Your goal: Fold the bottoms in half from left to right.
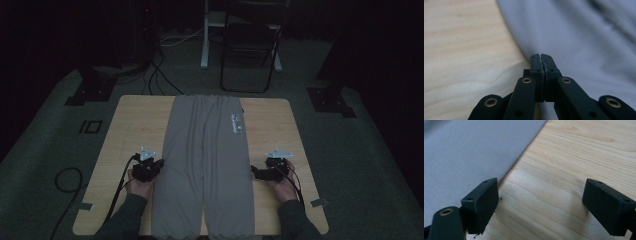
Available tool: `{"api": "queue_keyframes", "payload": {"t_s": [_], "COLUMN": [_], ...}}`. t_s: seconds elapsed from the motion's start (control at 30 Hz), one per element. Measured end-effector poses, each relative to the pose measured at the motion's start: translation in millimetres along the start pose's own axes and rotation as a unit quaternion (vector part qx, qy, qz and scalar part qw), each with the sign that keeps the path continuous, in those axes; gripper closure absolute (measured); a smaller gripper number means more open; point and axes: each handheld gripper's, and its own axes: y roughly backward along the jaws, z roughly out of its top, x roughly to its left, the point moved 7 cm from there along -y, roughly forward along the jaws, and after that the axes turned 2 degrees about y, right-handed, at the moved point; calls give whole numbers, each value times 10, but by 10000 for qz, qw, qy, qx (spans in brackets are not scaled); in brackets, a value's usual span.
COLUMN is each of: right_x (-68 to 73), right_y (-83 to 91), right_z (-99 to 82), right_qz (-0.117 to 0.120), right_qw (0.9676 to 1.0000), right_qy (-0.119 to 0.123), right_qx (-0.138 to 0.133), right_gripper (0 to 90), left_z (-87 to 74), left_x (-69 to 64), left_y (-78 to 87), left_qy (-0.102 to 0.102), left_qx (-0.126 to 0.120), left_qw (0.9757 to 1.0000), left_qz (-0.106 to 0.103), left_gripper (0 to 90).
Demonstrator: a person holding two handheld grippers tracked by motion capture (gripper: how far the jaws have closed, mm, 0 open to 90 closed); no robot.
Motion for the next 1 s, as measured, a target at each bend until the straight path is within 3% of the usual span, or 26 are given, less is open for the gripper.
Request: {"api": "queue_keyframes", "payload": {"t_s": [0.07,0.17,0.27,0.33,0.37,0.4,0.53,0.63,0.67,0.73,0.8,0.9,1.0], "right_x": [0,0,0,0,0,0,-17,-43,-124,-172,-179,-175,-172], "right_y": [0,0,0,0,0,0,16,34,60,70,72,67,62], "right_z": [0,0,0,0,0,0,-7,-17,-42,-56,-58,-54,-49], "right_qz": [0,0,-1,-1,1,1,13,25,-80,-139,-148,-143,-138], "right_qw": [10000,10000,10000,10000,10000,10000,10000,10000,9999,9998,9998,9998,9998], "right_qy": [-1,-1,3,2,-2,-2,11,15,-87,-133,-156,-142,-133], "right_qx": [0,0,1,0,-1,-1,-25,-32,0,-27,-31,-34,-46], "right_gripper": [133,133,133,133,134,134,177,192,193,194,194,194,194], "left_z": [74,219,350,461,570,570,726,771,795,797,793,786,817], "left_x": [-54,-200,-368,-512,-658,-658,-898,-994,-1103,-1141,-1190,-1304,-1372], "left_y": [29,33,-12,-51,-82,-82,-175,-236,-319,-341,-380,-417,-441], "left_qy": [-48,-74,-206,-322,-396,-396,-469,-498,-541,-541,-560,-829,-811], "left_qx": [-119,-302,-335,-408,-499,-499,-604,-613,-566,-572,-540,-440,-409], "left_qw": [9999,9986,9974,9957,9929,9929,9888,9880,9878,9869,9868,9853,9846], "left_qz": [-94,-418,-603,-771,-1000,-1000,-1284,-1328,-1346,-1410,-1421,-1428,-1494], "left_gripper": [889,889,889,889,890,890,890,892,894,895,895,895,895]}}
